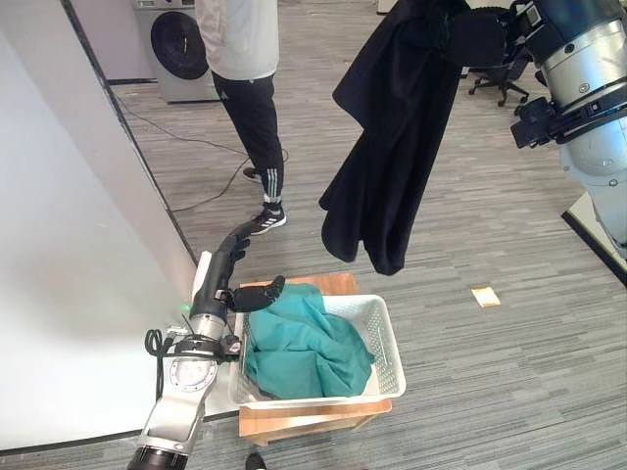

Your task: Pick up bed clothes into laundry basket.

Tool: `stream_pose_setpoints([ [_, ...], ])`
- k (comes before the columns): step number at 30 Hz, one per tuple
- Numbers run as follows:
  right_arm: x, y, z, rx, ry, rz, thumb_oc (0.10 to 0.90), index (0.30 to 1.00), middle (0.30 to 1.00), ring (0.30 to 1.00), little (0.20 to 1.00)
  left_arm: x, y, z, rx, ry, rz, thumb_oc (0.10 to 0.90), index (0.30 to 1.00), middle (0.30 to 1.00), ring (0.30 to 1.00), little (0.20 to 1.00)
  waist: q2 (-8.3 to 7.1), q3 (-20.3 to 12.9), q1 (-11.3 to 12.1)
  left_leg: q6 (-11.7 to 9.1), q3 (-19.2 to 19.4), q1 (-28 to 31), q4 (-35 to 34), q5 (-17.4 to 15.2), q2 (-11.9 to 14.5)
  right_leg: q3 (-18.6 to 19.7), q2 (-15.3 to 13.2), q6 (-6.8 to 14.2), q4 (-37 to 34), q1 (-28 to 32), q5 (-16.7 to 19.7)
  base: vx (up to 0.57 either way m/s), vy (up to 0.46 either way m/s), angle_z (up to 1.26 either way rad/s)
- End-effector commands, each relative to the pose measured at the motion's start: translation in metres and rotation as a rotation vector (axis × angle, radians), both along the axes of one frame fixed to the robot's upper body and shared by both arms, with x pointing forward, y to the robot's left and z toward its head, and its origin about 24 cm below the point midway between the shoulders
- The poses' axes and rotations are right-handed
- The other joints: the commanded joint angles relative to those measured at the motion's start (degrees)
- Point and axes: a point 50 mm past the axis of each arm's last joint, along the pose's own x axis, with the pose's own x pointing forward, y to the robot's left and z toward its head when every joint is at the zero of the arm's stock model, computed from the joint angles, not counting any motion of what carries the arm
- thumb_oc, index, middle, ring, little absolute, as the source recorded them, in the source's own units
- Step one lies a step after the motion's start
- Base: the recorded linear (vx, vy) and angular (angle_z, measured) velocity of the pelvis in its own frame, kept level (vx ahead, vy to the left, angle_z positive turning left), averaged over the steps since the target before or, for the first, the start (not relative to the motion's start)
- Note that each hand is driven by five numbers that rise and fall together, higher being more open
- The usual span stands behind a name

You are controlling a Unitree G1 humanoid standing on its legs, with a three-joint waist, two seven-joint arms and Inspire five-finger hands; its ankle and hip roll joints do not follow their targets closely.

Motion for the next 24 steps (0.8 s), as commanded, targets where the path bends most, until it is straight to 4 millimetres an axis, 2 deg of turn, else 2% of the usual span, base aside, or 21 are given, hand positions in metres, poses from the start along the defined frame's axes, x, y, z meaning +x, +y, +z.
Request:
stream_pose_setpoints([
  [1,-0.033,0.013,0.072,0.062,-0.294,0.053,0.400,0.300,0.300,0.300,0.300,-0.011,0.036,0.028,0.057,-0.152,0.119,0.800,0.900,0.900,0.900,0.900,-0.38,-8.35,6.57,-3.82,0.06,-3.95,-1.17,2.13,4.54,-3.04,-2.36,2.27,0.74,4.98,-9.62,0.00,-0.058,0.32],
  [10,-0.019,0.013,0.085,0.069,-0.281,-0.032,0.400,0.300,0.300,0.300,0.300,-0.018,0.039,0.020,0.028,-0.120,0.137,0.800,0.900,0.900,0.900,0.900,-0.39,-8.68,8.19,-5.28,-0.63,-4.84,-1.17,3.94,5.91,-4.75,-1.20,1.62,0.74,5.71,-10.36,0.00,-0.034,0.12],
  [13,-0.007,0.001,0.088,0.109,-0.244,-0.096,0.400,0.300,0.300,0.300,0.300,-0.020,0.040,0.018,0.012,-0.107,0.135,0.800,0.900,0.900,0.900,0.900,-0.57,-8.72,8.80,-5.80,-0.88,-5.11,-1.17,4.62,6.29,-5.52,-0.72,1.28,0.74,6.06,-10.65,0.00,-0.019,0.07],
  [20,0.007,-0.011,0.072,0.129,-0.171,-0.141,0.400,0.300,0.300,0.300,0.300,-0.023,0.041,0.013,-0.006,-0.086,0.137,0.800,0.900,0.900,0.900,0.900,-0.19,-8.72,9.44,-6.08,-1.41,-5.01,-1.17,4.92,6.64,-6.50,-0.41,0.96,0.74,6.80,-11.03,0.00,-0.008,0.02],
  [24,0.008,-0.004,0.063,0.135,-0.146,-0.086,0.400,0.300,0.300,0.300,0.300,-0.023,0.042,0.011,-0.010,-0.081,0.144,0.800,0.900,0.900,0.900,0.900,-0.09,-8.72,9.60,-6.26,-1.52,-5.15,-1.17,5.19,6.78,-6.72,-0.39,1.00,0.74,6.65,-11.13,0.00,0.000,0.00],
])
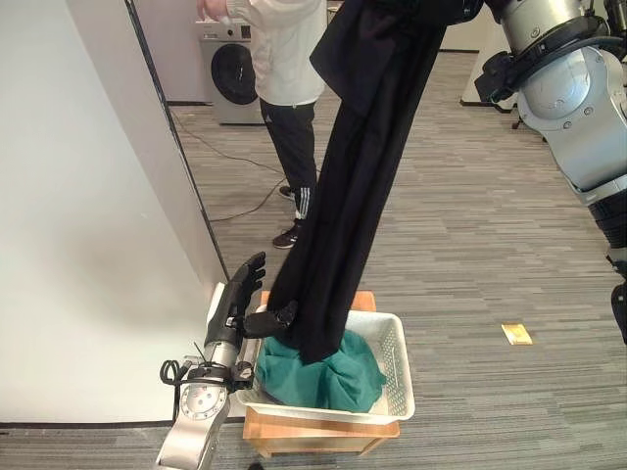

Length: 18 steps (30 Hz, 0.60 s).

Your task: Pick up bed clothes into laundry basket.

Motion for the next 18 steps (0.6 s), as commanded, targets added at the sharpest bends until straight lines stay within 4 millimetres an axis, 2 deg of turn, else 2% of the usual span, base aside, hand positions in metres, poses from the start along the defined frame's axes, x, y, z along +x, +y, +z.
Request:
stream_pose_setpoints([
  [1,-0.018,-0.004,0.033,0.125,-0.155,0.047,0.400,0.300,0.300,0.300,0.300,-0.003,0.054,0.035,0.131,-0.173,0.183,0.800,0.900,0.900,0.900,0.900,-2.32,-6.57,6.11,-4.82,2.25,-4.56,-1.80,4.73,4.08,-2.77,-2.80,2.46,0.32,4.56,-9.14,0.00,0.000,0.00],
  [8,-0.021,0.023,0.023,0.097,-0.131,0.161,0.400,0.300,0.300,0.300,0.300,0.002,0.048,0.035,0.118,-0.175,0.162,0.800,0.900,0.900,0.900,0.900,-2.44,-6.52,6.41,-4.81,2.00,-4.36,-1.80,4.48,4.27,-2.80,-2.65,2.25,0.32,4.61,-9.34,-0.01,0.004,0.04],
  [18,-0.019,0.020,0.024,0.117,-0.137,0.139,0.400,0.300,0.300,0.300,0.300,0.001,0.051,0.033,0.110,-0.167,0.167,0.800,0.900,0.900,0.900,0.900,-2.95,-6.57,6.79,-4.45,1.47,-4.27,-1.80,3.84,3.98,-2.48,-2.68,2.22,0.32,4.62,-9.37,0.00,0.003,0.03],
])
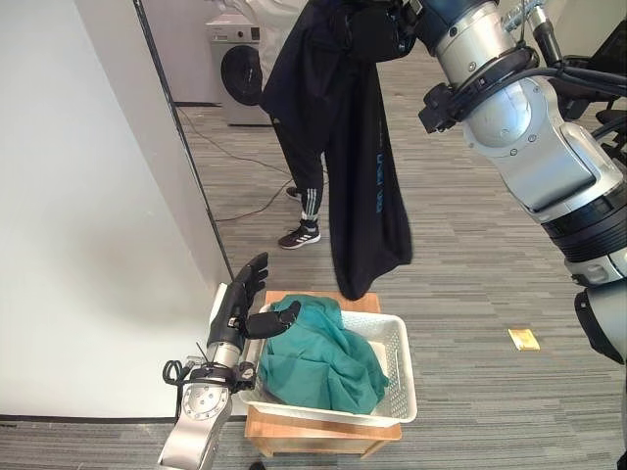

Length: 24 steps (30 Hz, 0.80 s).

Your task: Pick up bed clothes into laundry basket.

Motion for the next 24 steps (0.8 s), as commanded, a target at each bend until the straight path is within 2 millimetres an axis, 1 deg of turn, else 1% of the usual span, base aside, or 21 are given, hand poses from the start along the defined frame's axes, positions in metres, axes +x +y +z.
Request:
stream_pose_setpoints([
  [1,-0.012,-0.026,0.044,0.156,-0.160,-0.052,0.400,0.300,0.300,0.300,0.300,0.000,0.055,0.033,0.115,-0.166,0.180,0.800,0.900,0.900,0.900,0.900,-3.28,-6.36,6.40,-4.14,2.67,-3.72,-1.75,3.62,3.54,-1.21,-3.32,2.44,0.32,4.54,-9.23,0.00,0.000,0.00],
  [3,-0.013,-0.028,0.045,0.144,-0.167,-0.066,0.400,0.300,0.300,0.300,0.300,0.000,0.056,0.033,0.119,-0.165,0.186,0.800,0.900,0.900,0.900,0.900,-3.39,-6.34,6.27,-4.10,2.62,-3.78,-1.75,3.59,3.49,-1.14,-3.32,2.45,0.32,4.54,-9.25,0.00,0.000,0.00],
  [4,-0.014,-0.032,0.045,0.104,-0.170,-0.097,0.400,0.300,0.300,0.300,0.300,0.000,0.059,0.034,0.125,-0.169,0.189,0.800,0.900,0.900,0.900,0.900,-3.26,-6.36,5.89,-4.00,2.60,-3.65,-1.75,3.44,3.45,-1.11,-3.35,2.48,0.32,4.64,-9.20,0.00,0.000,0.00],
  [7,-0.018,-0.038,0.042,0.106,-0.170,-0.093,0.400,0.300,0.300,0.300,0.300,0.000,0.060,0.034,0.129,-0.168,0.189,0.800,0.900,0.900,0.900,0.900,-2.99,-6.29,5.36,-3.94,2.49,-3.52,-1.75,3.29,3.49,-1.10,-3.54,2.51,0.32,4.74,-9.22,0.00,0.000,0.00],
  [12,-0.019,-0.038,0.042,0.106,-0.159,-0.078,0.400,0.300,0.300,0.300,0.300,-0.001,0.060,0.034,0.131,-0.166,0.181,0.800,0.900,0.900,0.900,0.900,-2.88,-6.25,5.10,-3.93,2.35,-3.33,-1.75,3.22,3.36,-0.86,-3.72,2.50,0.32,4.75,-9.25,0.00,0.000,0.00],
  [16,-0.021,-0.033,0.044,0.109,-0.158,-0.051,0.400,0.300,0.300,0.300,0.300,-0.001,0.061,0.032,0.119,-0.156,0.187,0.800,0.900,0.900,0.900,0.900,-2.85,-6.27,4.85,-3.86,2.18,-3.08,-1.75,3.12,3.27,-0.28,-3.80,2.45,0.32,4.76,-9.30,0.00,0.000,0.00],
  [24,-0.030,-0.021,0.056,0.117,-0.214,-0.008,0.400,0.300,0.300,0.300,0.300,-0.002,0.063,0.032,0.105,-0.158,0.196,0.800,0.900,0.900,0.900,0.900,-3.12,-6.75,4.96,-3.67,1.43,-2.58,-1.75,2.71,2.90,0.16,-3.97,2.45,0.32,4.92,-9.29,0.00,0.000,0.00],
])
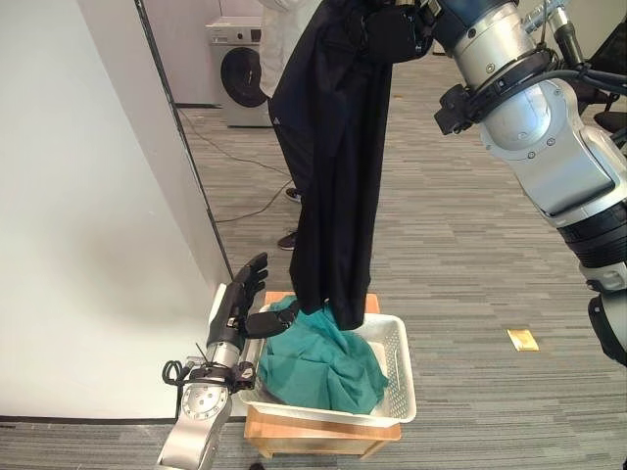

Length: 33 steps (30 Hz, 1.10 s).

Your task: Pick up bed clothes into laundry basket.

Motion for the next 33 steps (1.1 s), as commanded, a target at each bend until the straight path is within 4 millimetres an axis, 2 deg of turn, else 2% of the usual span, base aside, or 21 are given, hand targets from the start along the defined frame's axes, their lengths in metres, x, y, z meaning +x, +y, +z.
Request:
stream_pose_setpoints([
  [1,-0.025,-0.009,0.058,0.128,-0.212,0.013,0.400,0.300,0.300,0.300,0.300,-0.002,0.063,0.032,0.131,-0.157,0.196,0.800,0.900,0.900,0.900,0.900,-3.08,-6.76,5.12,-3.61,1.60,-2.78,-1.72,2.59,2.86,0.21,-4.10,2.49,0.31,4.75,-9.26,0.00,0.000,0.00],
  [7,-0.025,-0.003,0.064,0.134,-0.226,0.018,0.400,0.300,0.300,0.300,0.300,-0.002,0.063,0.030,0.122,-0.154,0.202,0.800,0.900,0.900,0.900,0.900,-3.21,-7.09,5.25,-3.23,1.41,-2.51,-1.72,2.10,2.49,0.82,-4.30,2.61,0.31,4.67,-9.25,0.00,0.000,0.00],
  [17,-0.023,-0.007,0.073,0.159,-0.245,-0.017,0.400,0.300,0.300,0.300,0.300,-0.001,0.065,0.030,0.120,-0.152,0.200,0.800,0.900,0.900,0.900,0.900,-3.33,-7.42,5.07,-2.98,0.83,-2.35,-1.72,1.83,2.11,1.09,-4.39,2.67,0.31,4.93,-9.12,0.00,-0.001,-0.01],
  [23,-0.030,-0.005,0.079,0.175,-0.278,0.009,0.400,0.300,0.300,0.300,0.300,0.001,0.062,0.031,0.123,-0.159,0.189,0.800,0.900,0.900,0.900,0.900,-3.19,-7.49,4.81,-2.99,0.63,-2.27,-1.72,1.82,1.96,0.92,-4.47,2.62,0.31,5.38,-9.14,0.00,0.000,0.00],
  [29,-0.042,0.004,0.094,0.175,-0.334,0.044,0.400,0.300,0.300,0.300,0.300,0.003,0.062,0.032,0.123,-0.164,0.189,0.800,0.900,0.900,0.900,0.900,-3.27,-7.76,4.59,-3.12,0.47,-2.12,-1.72,1.77,1.94,0.85,-4.60,2.72,0.31,5.52,-9.10,0.00,0.000,0.00],
  [33,-0.041,0.008,0.100,0.177,-0.337,0.039,0.400,0.300,0.300,0.300,0.300,0.004,0.064,0.033,0.125,-0.166,0.193,0.800,0.900,0.900,0.900,0.900,-3.38,-7.97,4.62,-3.08,0.38,-2.19,-1.72,1.79,1.89,0.95,-4.71,2.84,0.31,5.35,-9.07,0.00,0.000,0.00],
])
